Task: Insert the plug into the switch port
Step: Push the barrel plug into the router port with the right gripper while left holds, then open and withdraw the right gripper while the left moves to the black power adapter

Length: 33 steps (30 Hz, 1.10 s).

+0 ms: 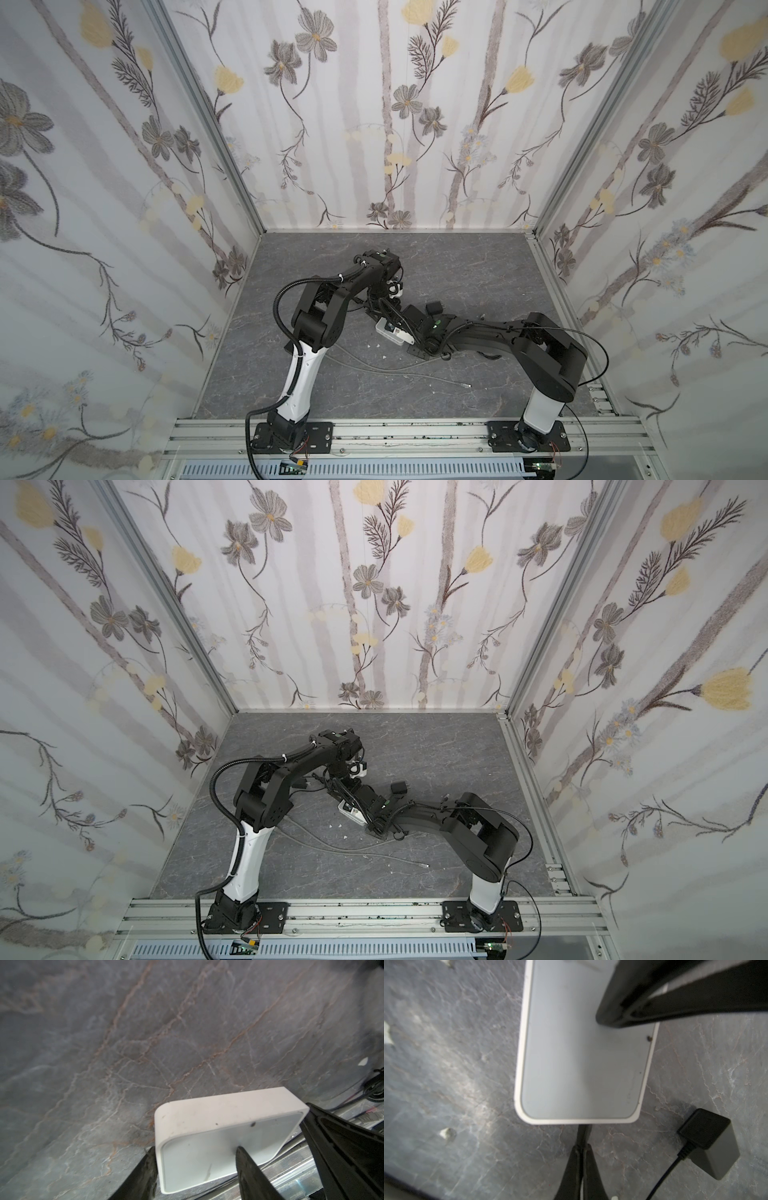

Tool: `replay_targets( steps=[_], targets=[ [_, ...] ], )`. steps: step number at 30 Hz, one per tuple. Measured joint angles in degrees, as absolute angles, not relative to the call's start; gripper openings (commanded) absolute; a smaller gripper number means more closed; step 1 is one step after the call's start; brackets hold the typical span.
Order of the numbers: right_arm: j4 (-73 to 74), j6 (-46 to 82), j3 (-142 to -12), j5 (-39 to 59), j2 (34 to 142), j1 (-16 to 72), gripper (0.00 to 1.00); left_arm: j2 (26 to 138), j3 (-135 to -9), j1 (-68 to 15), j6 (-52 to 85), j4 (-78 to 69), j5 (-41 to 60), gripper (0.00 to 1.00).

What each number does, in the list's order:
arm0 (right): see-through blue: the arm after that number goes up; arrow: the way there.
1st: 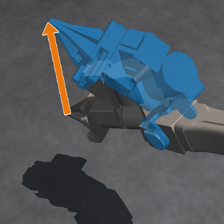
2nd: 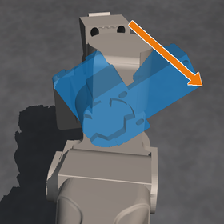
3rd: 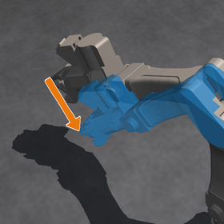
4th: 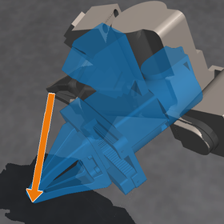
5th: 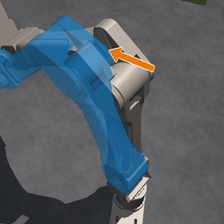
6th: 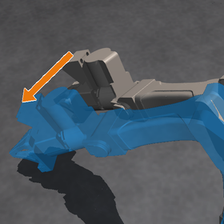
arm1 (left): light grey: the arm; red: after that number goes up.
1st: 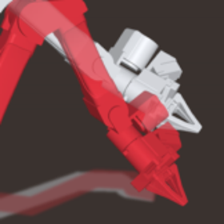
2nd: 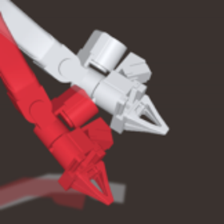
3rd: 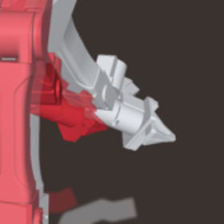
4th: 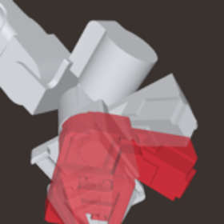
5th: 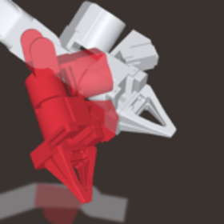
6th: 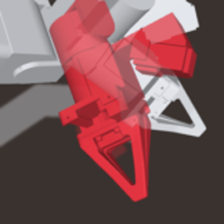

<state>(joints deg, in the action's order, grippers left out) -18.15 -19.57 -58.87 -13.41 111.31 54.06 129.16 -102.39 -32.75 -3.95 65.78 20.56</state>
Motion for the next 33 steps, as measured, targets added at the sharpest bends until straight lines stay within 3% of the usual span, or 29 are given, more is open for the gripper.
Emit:
replay_targets(
  steps=[19,29,33],
  targets=[
    [-21.82,-20.01,-61.8,-13.21,112.97,54.0,0.03,129.34,-102.61,-32.75,-4.1,66.04,20.4,0.57],
    [-20.27,-19.94,-61.84,-12.62,112.73,53.69,0.14,129.19,-102.52,-32.75,-4.03,65.76,20.45,0.57],
    [-15.66,-19.68,-59.55,-11.14,110.56,53.34,0.29,129.08,-102.45,-32.77,-3.05,65.47,20.88,0.57]
  ],
)
